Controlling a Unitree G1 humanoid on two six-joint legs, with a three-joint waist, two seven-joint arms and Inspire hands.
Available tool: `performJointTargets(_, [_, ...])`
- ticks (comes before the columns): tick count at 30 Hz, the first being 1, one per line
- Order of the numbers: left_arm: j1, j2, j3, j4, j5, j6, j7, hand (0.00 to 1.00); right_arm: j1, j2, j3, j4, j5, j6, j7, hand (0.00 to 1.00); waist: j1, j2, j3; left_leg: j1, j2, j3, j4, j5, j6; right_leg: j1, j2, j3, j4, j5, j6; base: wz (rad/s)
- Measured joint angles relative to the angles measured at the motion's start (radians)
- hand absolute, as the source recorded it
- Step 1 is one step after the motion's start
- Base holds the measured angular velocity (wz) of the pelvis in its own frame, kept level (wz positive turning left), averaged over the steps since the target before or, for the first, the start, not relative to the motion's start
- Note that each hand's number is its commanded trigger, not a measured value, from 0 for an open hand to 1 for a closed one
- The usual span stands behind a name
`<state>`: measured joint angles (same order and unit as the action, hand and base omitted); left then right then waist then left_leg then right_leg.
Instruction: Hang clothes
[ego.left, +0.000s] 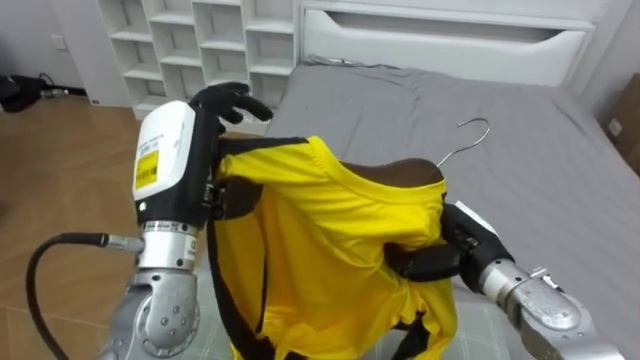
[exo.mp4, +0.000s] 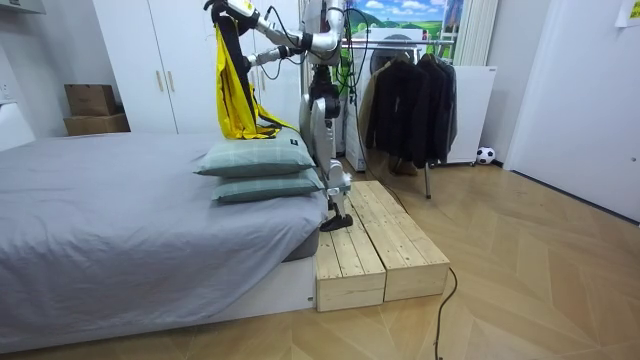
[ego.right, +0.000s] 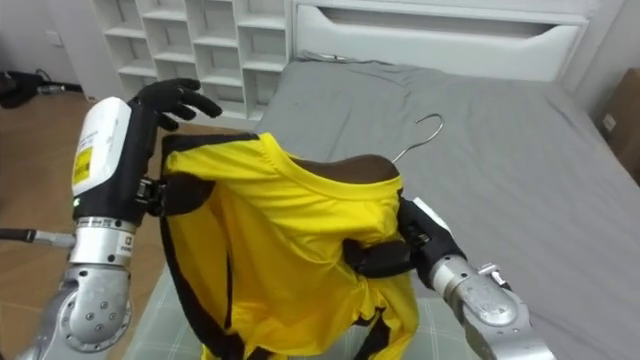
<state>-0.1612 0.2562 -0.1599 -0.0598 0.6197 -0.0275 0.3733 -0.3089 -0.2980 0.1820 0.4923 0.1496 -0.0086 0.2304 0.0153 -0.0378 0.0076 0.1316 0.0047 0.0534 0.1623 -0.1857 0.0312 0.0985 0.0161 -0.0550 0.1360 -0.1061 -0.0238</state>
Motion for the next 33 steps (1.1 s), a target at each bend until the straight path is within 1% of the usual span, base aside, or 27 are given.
performJointTargets(2, [0.013, -0.007, 0.0, 0.021, -0.009, -0.012, 0.0, 0.0, 0.014, -0.002, -0.01, -0.022, -0.051, 0.0, -0.017, 1.0, -0.003, -0.001, -0.0041, 0.006, -0.001, -0.002, 0.001, 0.0, 0.0, 0.007, 0.0, 0.001, 0.0, 0.0, 0.0, 0.0])
performJointTargets(4, [0.032, -0.004, 0.001, 0.031, -0.029, -0.014, 0.001, 0.0, 0.042, -0.003, -0.01, -0.066, -0.092, 0.0, -0.035, 1.0, -0.008, -0.002, -0.0072, 0.005, -0.001, -0.003, 0.002, 0.0, 0.0, 0.007, 0.0, 0.0, 0.0, 0.0, 0.0, 0.0])
performJointTargets(6, [0.051, -0.001, 0.001, 0.037, -0.035, -0.014, 0.0, 0.0, 0.06, -0.008, -0.011, -0.087, -0.12, 0.0, -0.041, 1.0, -0.014, -0.003, -0.0086, 0.006, -0.001, -0.002, 0.003, 0.0, 0.0, 0.008, -0.001, -0.002, 0.0, 0.0, 0.0, 0.0])
performJointTargets(9, [0.071, 0.0, 0.001, 0.045, -0.056, -0.014, 0.0, 0.0, 0.066, -0.015, -0.011, -0.088, -0.151, 0.0, -0.047, 1.0, -0.025, -0.004, -0.0089, 0.008, -0.001, -0.002, 0.003, 0.0, 0.0, 0.011, -0.002, -0.003, 0.001, 0.0, 0.0, 0.0])
performJointTargets(12, [0.083, 0.001, 0.011, 0.047, -0.105, -0.014, -0.012, 0.0, 0.066, -0.033, -0.013, -0.101, -0.178, 0.0, -0.043, 1.0, -0.035, -0.004, -0.0089, 0.016, 0.0, 0.001, -0.001, 0.0, 0.0, 0.016, -0.002, -0.001, 0.002, 0.0, 0.0, -0.01])
performJointTargets(15, [0.091, 0.0, 0.026, 0.048, -0.15, -0.014, -0.022, 0.0, 0.068, -0.035, -0.053, -0.125, -0.218, 0.0, -0.041, 1.0, -0.043, -0.005, -0.0085, 0.024, 0.001, 0.005, -0.004, 0.0, 0.0, 0.02, -0.001, 0.001, 0.001, 0.0, 0.0, -0.02])
performJointTargets(18, [0.095, -0.001, 0.035, 0.049, -0.159, -0.014, -0.044, 0.0, 0.093, -0.043, -0.096, -0.169, -0.261, 0.001, -0.041, 1.0, -0.037, -0.006, -0.0084, 0.028, 0.0, 0.005, -0.01, 0.0, 0.0, 0.021, -0.001, 0.002, 0.0, -0.002, 0.001, -0.01])
performJointTargets(20, [0.096, 0.0, 0.044, 0.049, -0.158, -0.013, -0.06, 0.0, 0.101, -0.05, -0.106, -0.191, -0.268, 0.009, -0.041, 1.0, -0.035, -0.006, -0.0082, 0.027, 0.0, 0.012, -0.012, -0.001, 0.0, 0.018, 0.001, 0.008, 0.0, -0.002, 0.0, -0.08])
performJointTargets(23, [0.101, -0.002, 0.057, 0.05, -0.158, -0.012, -0.099, 0.0, 0.102, -0.05, -0.124, -0.215, -0.316, 0.018, -0.04, 1.0, -0.034, -0.006, -0.0084, 0.024, 0.0, 0.023, -0.017, -0.001, 0.0, 0.007, 0.004, 0.018, 0.001, -0.003, 0.0, -0.11])
performJointTargets(26, [0.123, -0.003, 0.07, 0.053, -0.158, -0.008, -0.144, 0.0, 0.107, -0.055, -0.138, -0.246, -0.346, 0.024, -0.039, 1.0, -0.041, -0.006, -0.0085, 0.021, 0.0, 0.028, -0.017, -0.001, 0.0, 0.002, 0.005, 0.025, 0.001, -0.003, 0.0, -0.06])
performJointTargets(29, [0.143, -0.002, 0.069, 0.103, -0.17, -0.007, -0.179, 0.0, 0.115, -0.065, -0.147, -0.256, -0.357, 0.025, -0.028, 1.0, -0.045, -0.006, -0.0084, 0.021, 0.002, 0.029, -0.017, -0.001, 0.0, 0.002, 0.003, 0.025, 0.001, -0.003, 0.0, 0.0])
performJointTargets(31, [0.178, -0.001, 0.071, 0.119, -0.203, -0.005, -0.216, 0.0, 0.115, -0.077, -0.147, -0.256, -0.361, 0.029, -0.017, 1.0, -0.048, -0.012, -0.0083, 0.02, 0.004, 0.029, -0.018, -0.001, 0.0, 0.0, 0.002, 0.025, 0.002, -0.003, 0.0, 0.0])
performJointTargets(32, [0.181, -0.001, 0.073, 0.123, -0.219, 0.006, -0.242, 0.0, 0.114, -0.08, -0.15, -0.257, -0.38, 0.033, -0.011, 1.0, -0.047, -0.018, -0.0085, 0.016, 0.005, 0.031, -0.018, -0.001, 0.0, -0.006, 0.001, 0.025, 0.004, -0.003, 0.0, -0.03])
performJointTargets(33, [0.181, -0.002, 0.077, 0.123, -0.226, 0.01, -0.256, 0.0, 0.114, -0.08, -0.155, -0.257, -0.392, 0.033, -0.004, 1.0, -0.046, -0.022, -0.0093, 0.012, 0.005, 0.032, -0.018, -0.001, 0.0, -0.013, 0.001, 0.025, 0.008, -0.005, -0.001, 0.0])
